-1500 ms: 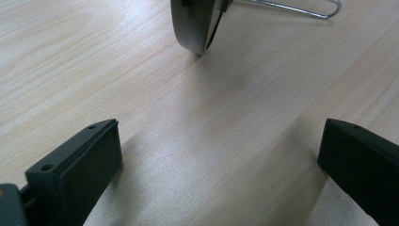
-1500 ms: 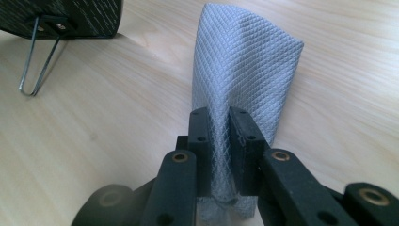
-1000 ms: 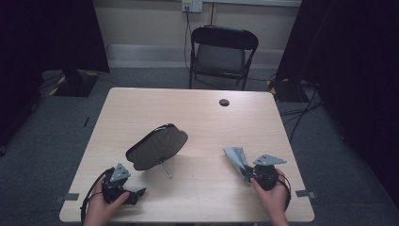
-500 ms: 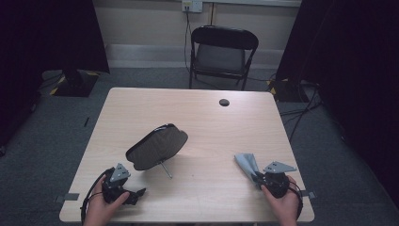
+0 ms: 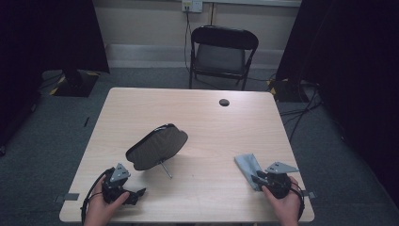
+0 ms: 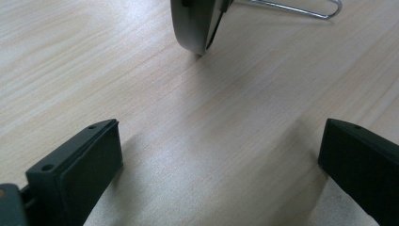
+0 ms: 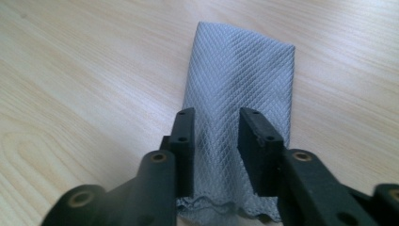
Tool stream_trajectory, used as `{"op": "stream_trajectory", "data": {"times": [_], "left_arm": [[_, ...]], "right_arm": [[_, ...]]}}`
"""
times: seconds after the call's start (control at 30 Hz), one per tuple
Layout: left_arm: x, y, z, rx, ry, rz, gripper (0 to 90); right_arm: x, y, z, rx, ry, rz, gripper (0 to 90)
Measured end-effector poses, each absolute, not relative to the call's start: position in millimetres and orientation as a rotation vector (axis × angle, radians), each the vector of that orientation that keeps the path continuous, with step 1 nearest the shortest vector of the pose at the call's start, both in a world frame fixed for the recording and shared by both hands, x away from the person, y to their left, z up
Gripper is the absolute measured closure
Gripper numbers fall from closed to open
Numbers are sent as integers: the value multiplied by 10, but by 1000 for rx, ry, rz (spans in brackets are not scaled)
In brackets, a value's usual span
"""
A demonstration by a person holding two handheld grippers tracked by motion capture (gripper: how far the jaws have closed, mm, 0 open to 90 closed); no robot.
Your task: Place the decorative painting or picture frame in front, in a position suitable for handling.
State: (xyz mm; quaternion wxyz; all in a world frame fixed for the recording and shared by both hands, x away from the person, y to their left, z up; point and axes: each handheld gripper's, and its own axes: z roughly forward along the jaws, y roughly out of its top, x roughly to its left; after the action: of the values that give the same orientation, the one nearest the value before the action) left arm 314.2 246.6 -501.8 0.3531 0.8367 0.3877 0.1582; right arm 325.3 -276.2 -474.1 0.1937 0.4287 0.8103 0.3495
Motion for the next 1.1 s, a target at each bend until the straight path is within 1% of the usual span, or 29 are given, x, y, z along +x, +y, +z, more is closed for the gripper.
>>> {"op": "stream_trajectory", "data": {"times": [0.07, 0.1, 0.17, 0.33, 0.37, 0.47, 0.67, 0.8, 1.03, 1.1], "left_arm": [[3141, 2470, -5015, 2172, 998, 412, 0], [3141, 2470, -5015, 2172, 998, 412, 0], [3135, 2467, -5017, 2169, 999, 413, 0], [3113, 2463, -5006, 2158, 1024, 420, 14], [3111, 2468, -4994, 2157, 1030, 424, 36], [3104, 2477, -4968, 2138, 1043, 417, 167], [3123, 2477, -4946, 2112, 1059, 383, 154], [3153, 2503, -4898, 2077, 1070, 389, 154], [3170, 2454, -4793, 2001, 1030, 352, 149], [3170, 2436, -4747, 1993, 1027, 362, 149]], "right_arm": [[3246, -2772, -4727, 1207, 2264, 986, 617], [3246, -2772, -4727, 1207, 2264, 986, 617], [3231, -2780, -4717, 1210, 2262, 994, 583], [3215, -2778, -4708, 1199, 2259, 1003, 551], [3214, -2778, -4706, 1198, 2257, 1004, 549], [3213, -2768, -4708, 1200, 2258, 1002, 545], [3217, -2735, -4701, 1184, 2262, 992, 530], [3214, -2731, -4698, 1182, 2268, 982, 522], [3203, -2746, -4700, 1187, 2268, 972, 512], [3199, -2757, -4699, 1192, 2264, 973, 513]]}}
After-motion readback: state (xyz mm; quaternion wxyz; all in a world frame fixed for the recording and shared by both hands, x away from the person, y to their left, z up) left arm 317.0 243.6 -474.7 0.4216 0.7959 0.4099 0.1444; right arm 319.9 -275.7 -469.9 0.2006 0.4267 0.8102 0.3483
